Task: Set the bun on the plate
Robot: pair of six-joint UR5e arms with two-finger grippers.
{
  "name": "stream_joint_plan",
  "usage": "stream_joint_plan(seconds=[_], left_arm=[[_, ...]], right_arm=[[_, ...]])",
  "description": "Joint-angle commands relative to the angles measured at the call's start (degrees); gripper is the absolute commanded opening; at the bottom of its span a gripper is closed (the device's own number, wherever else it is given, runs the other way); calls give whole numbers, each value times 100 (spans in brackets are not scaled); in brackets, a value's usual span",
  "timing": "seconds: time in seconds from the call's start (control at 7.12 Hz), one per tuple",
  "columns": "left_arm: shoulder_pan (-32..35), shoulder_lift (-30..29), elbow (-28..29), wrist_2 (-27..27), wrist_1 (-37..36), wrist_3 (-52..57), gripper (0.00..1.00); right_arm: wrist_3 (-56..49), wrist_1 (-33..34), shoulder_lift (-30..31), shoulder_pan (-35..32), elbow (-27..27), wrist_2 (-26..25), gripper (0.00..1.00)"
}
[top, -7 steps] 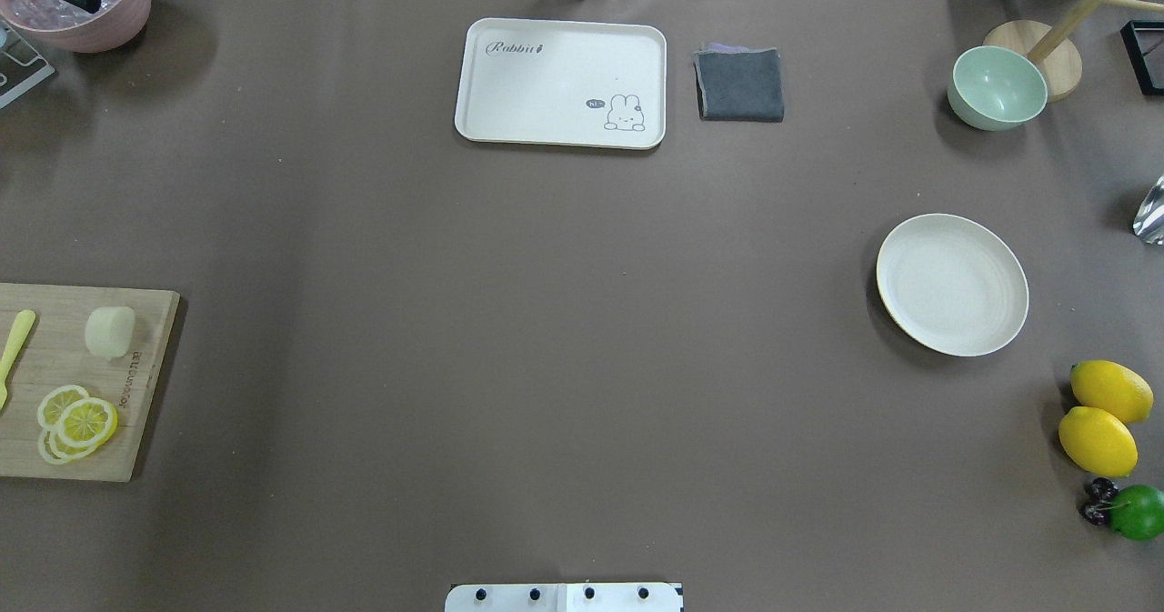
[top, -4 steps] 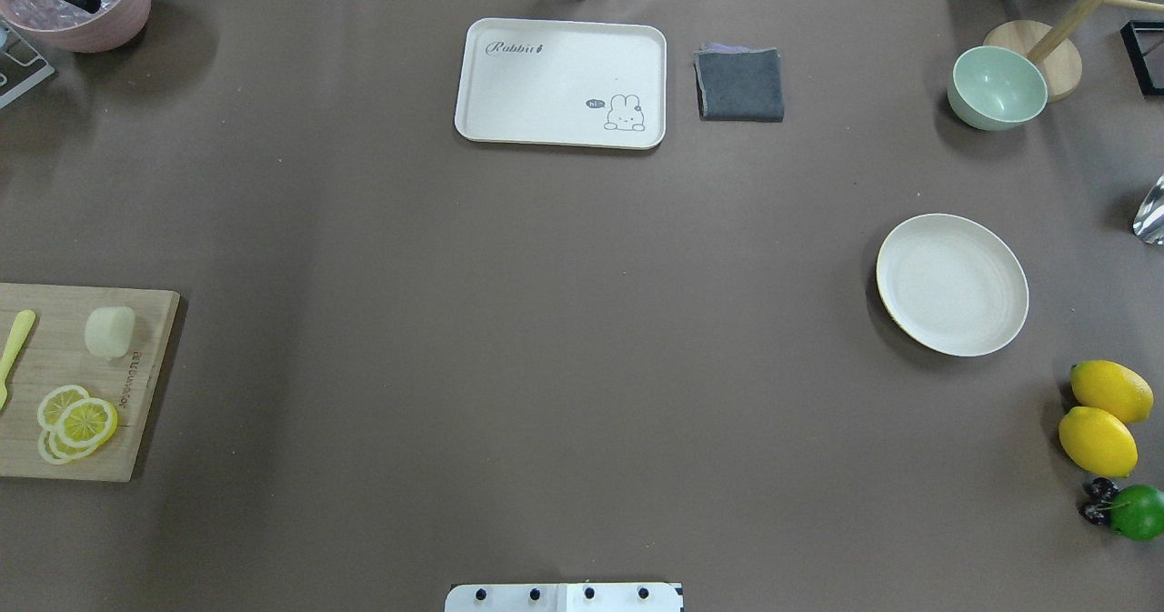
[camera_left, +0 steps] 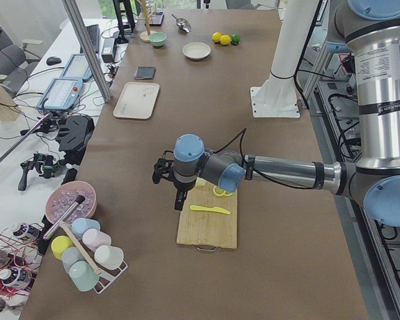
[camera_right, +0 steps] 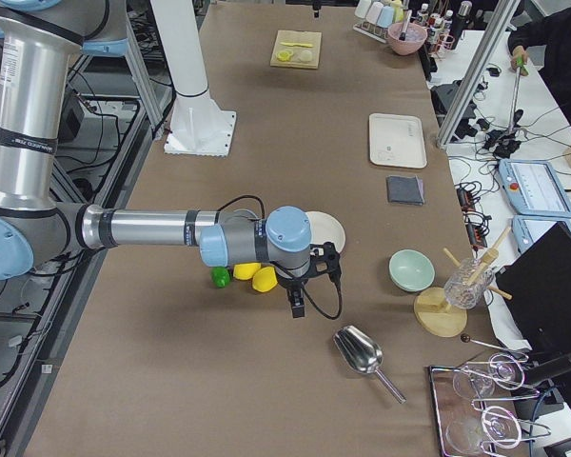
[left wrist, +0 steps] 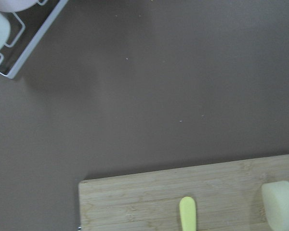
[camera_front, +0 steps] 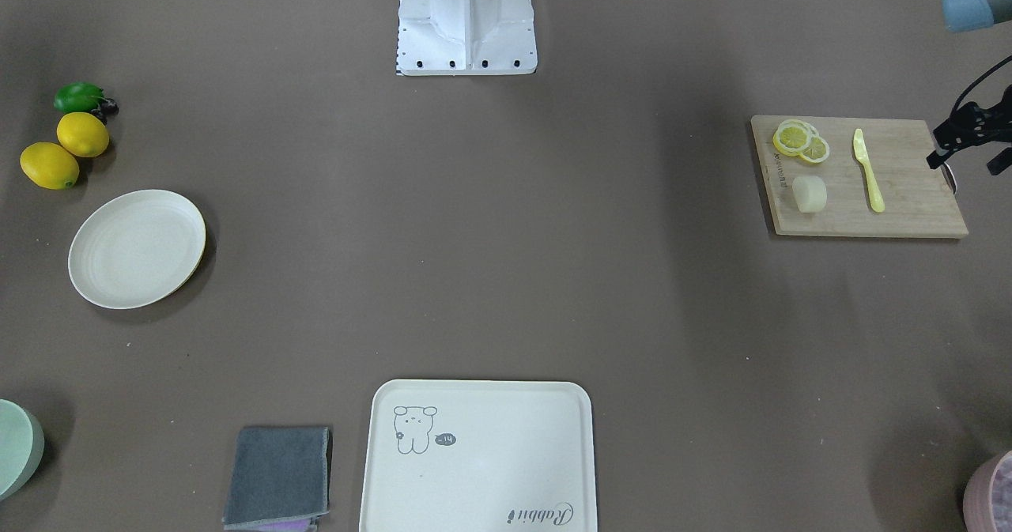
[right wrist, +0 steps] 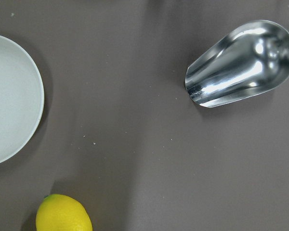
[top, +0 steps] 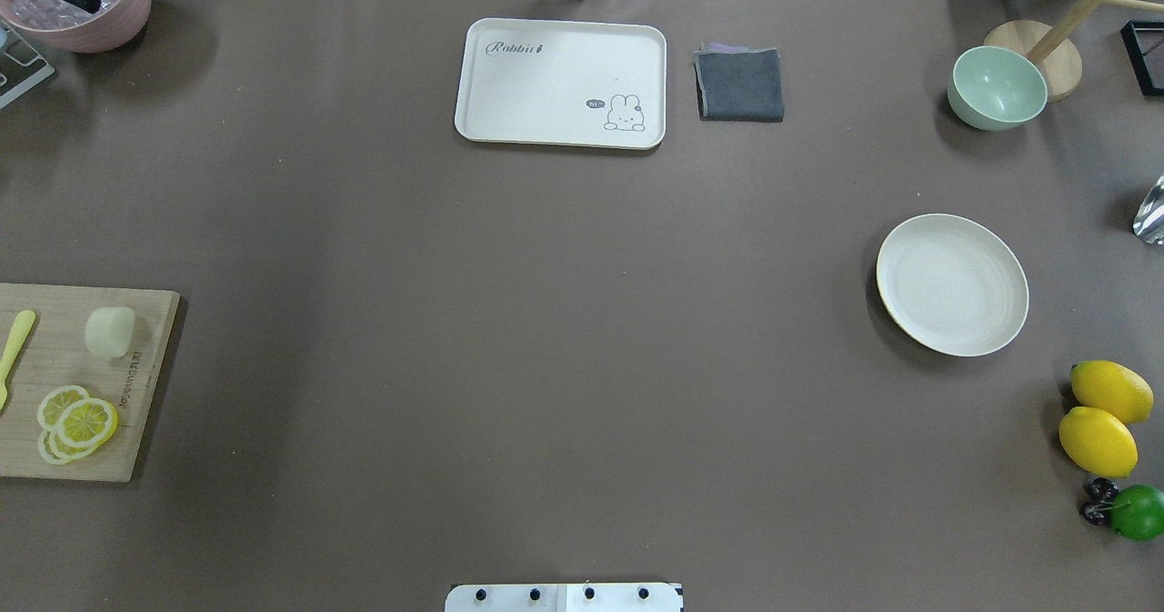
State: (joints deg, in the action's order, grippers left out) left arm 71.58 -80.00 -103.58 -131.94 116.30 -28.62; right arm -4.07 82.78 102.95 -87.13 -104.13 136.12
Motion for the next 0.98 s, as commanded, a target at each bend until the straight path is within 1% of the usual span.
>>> stream_joint_plan(seconds=[0.0,0.14,0.28,0.56,0.7,0.84], left_arm=[[-1114,-15,4,674,786,-1335,97],[-1494,-102,21,844,807,-1652,97],[-1663,-164,30,854,816,-1864,97],[-2206,-165,74,1274,833,-2156,97],[-2392,-199,135,1407,842,-2383,97],[-2481,-243,153,1408,851,-2498,94]], right_arm=[[274,-287,6,116,15,-7,100],[301,-306,14,143,24,-7,100],[293,-306,6,152,33,-7,100],[302,-306,14,170,76,-7,100],[293,-306,14,178,120,-7,100],[293,-315,6,196,190,-15,100]])
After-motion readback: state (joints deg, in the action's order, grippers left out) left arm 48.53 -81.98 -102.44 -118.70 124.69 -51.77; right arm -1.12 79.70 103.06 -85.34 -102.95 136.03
